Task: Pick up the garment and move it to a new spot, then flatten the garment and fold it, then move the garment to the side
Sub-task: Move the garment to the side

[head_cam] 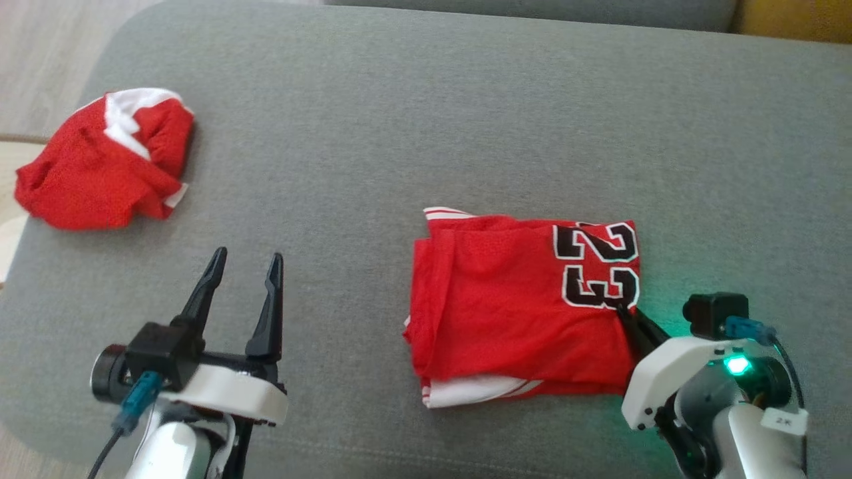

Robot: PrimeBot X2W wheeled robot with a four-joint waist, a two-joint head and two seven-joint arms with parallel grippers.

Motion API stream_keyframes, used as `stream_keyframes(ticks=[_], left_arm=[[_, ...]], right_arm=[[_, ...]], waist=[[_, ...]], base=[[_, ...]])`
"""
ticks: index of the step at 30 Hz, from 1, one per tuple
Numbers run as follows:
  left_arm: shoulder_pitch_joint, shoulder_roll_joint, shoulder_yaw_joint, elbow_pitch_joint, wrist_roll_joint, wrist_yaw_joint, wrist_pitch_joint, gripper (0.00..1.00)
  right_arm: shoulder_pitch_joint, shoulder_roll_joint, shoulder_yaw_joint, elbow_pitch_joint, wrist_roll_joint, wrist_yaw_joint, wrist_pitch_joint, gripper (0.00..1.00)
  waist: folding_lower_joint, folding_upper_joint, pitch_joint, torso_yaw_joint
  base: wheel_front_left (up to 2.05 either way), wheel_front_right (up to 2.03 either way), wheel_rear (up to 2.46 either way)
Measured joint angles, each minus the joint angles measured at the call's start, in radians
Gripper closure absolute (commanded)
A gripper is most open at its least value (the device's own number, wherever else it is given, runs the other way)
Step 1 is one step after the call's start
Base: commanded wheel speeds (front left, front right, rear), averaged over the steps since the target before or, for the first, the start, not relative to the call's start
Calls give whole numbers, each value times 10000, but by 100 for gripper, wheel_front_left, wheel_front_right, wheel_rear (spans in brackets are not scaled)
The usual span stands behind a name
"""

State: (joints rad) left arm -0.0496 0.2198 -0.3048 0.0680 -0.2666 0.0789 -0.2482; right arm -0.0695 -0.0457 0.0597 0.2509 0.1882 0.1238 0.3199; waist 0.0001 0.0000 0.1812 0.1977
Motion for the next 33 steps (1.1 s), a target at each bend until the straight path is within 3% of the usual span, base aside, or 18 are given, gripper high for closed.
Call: stream_keyframes(ticks=[9,17,23,33], left_arm=[[4,105,270,-257,0,-6,-12,0],[-248,207,257,-621,2,-153,-13,0],[-739,389,253,-963,88,-278,-13,0],[-1475,1216,295,-1733,366,-548,364,0]], right_arm=[[-522,-8,-113,-157,-265,2,-42,100],[-1947,-652,-754,-234,-401,2,-54,100],[-2690,-771,-1139,-213,-405,2,-282,100],[-4742,-761,-2079,261,-548,2,-796,100]], waist=[[0,0,46,-1087],[0,0,444,-2447],[0,0,992,-3530],[0,0,2488,-4999]], base=[[0,0,0],[0,0,0],[0,0,0],[0,0,0]])
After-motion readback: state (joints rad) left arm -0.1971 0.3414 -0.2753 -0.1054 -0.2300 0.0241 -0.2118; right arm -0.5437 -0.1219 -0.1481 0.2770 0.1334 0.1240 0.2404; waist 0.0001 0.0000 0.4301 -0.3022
